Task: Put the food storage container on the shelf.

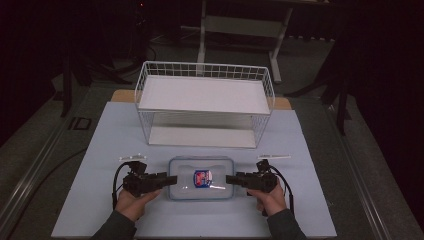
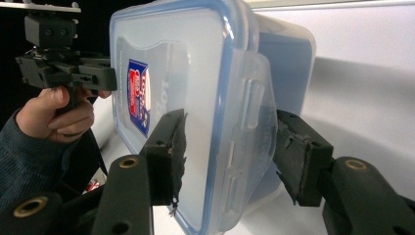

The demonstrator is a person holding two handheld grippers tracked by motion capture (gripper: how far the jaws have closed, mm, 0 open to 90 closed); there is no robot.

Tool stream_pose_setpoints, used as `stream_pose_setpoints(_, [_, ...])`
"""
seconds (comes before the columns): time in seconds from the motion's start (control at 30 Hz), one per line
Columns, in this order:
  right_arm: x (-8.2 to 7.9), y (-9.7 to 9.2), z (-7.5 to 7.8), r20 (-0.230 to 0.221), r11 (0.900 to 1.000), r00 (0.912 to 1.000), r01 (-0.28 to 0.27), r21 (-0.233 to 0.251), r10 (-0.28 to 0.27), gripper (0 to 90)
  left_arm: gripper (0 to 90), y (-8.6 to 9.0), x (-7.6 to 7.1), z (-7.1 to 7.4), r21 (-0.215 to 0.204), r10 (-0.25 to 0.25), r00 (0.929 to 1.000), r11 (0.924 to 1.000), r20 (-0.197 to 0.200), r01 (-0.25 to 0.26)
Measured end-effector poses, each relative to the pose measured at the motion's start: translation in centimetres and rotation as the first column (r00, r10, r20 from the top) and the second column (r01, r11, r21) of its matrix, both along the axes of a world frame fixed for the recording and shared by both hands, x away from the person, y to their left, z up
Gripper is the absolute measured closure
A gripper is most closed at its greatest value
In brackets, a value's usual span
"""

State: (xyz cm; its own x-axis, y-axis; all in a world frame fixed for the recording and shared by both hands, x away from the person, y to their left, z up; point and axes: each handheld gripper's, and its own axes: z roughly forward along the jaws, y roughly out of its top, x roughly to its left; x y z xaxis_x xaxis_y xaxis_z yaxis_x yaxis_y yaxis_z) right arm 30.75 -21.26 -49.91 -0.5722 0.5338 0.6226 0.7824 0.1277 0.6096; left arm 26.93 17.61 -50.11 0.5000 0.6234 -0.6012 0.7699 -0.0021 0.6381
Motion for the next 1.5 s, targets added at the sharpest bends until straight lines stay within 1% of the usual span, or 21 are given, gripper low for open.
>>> stream_pose_setpoints(0.17, [-0.1, 0.0, 0.2, 0.006, 1.0, 0.9999, 0.008, 0.003, -0.009, 48.4, 50.9, 0.0, -0.1, 0.1, -0.002, 0.002, 1.0, 1.0, 0.006, -0.002])
stream_pose_setpoints(0.23, [-0.2, 0.0, 0.3, 0.01, 0.9999, 0.9999, 0.01, 0.007, -0.01, 48.4, 50.9, 0.0, -0.2, 0.3, -0.003, 0.001, 0.9998, 1.0, 0.02, -0.001])
stream_pose_setpoints(0.37, [-0.3, 0.0, 0.9, 0.04, 1.0, 0.9992, 0.004, 0.007, -0.005, 48.6, 51.1, 0.0, -0.3, 0.7, -0.012, 0.006, 0.999, 0.9999, 0.045, -0.006])
stream_pose_setpoints(0.47, [-0.4, 0.0, 1.2, 0.057, 1.0, 0.9984, 0.004, 0.006, -0.005, 48.6, 51.1, 0.0, -0.4, 1.1, -0.005, 0.005, 0.9981, 1.0, 0.061, -0.004])
stream_pose_setpoints(0.57, [-0.4, 0.0, 1.5, 0.072, 1.0, 0.9974, -0.001, 0.009, 0.001, 48.8, 51.1, 0.1, -0.5, 1.6, 0.004, 0.006, 0.996, 1.0, 0.089, -0.006])
stream_pose_setpoints(0.7, [-0.5, 0.1, 2.0, 0.096, 0.9998, 0.9954, -0.001, 0.018, 0.0, 48.8, 51.2, 0.2, -0.6, 2.1, -0.002, 0.015, 0.9936, 0.9999, 0.112, -0.014])
stream_pose_setpoints(0.77, [-0.6, 0.1, 2.2, 0.113, 0.9999, 0.9936, -0.002, 0.01, 0.001, 48.8, 51.2, 0.2, -0.6, 2.1, -0.005, 0.014, 0.9929, 0.9999, 0.118, -0.013])
stream_pose_setpoints(0.9, [-0.8, 0.1, 2.7, 0.132, 1.0, 0.9913, -0.001, 0.005, 0.001, 48.8, 51.2, 0.1, -0.7, 2.5, -0.008, 0.015, 0.9907, 0.9999, 0.135, -0.014])
stream_pose_setpoints(1.13, [-1.0, -0.1, 4.1, 0.181, 1.0, 0.9835, 0.008, -0.005, -0.007, 48.7, 51.3, -0.1, -0.7, 3.3, -0.022, 0.017, 0.986, 0.9997, 0.166, -0.014])
stream_pose_setpoints(1.23, [-1.1, -0.2, 4.7, 0.203, 0.9999, 0.9792, 0.012, -0.005, -0.011, 48.7, 51.3, -0.2, -0.8, 3.7, -0.027, 0.021, 0.9833, 0.9995, 0.181, -0.016])
stream_pose_setpoints(1.37, [-1.2, -0.3, 5.2, 0.22, 0.9999, 0.9754, 0.012, -0.001, -0.012, 48.7, 51.3, -0.2, -0.8, 4.2, -0.022, 0.018, 0.9796, 0.9997, 0.2, -0.013])
stream_pose_setpoints(1.5, [-1.3, -0.3, 5.8, 0.241, 0.9999, 0.9705, 0.013, -0.006, -0.011, 48.7, 51.3, -0.3, -0.7, 4.7, -0.027, 0.015, 0.9755, 0.9996, 0.22, -0.009])
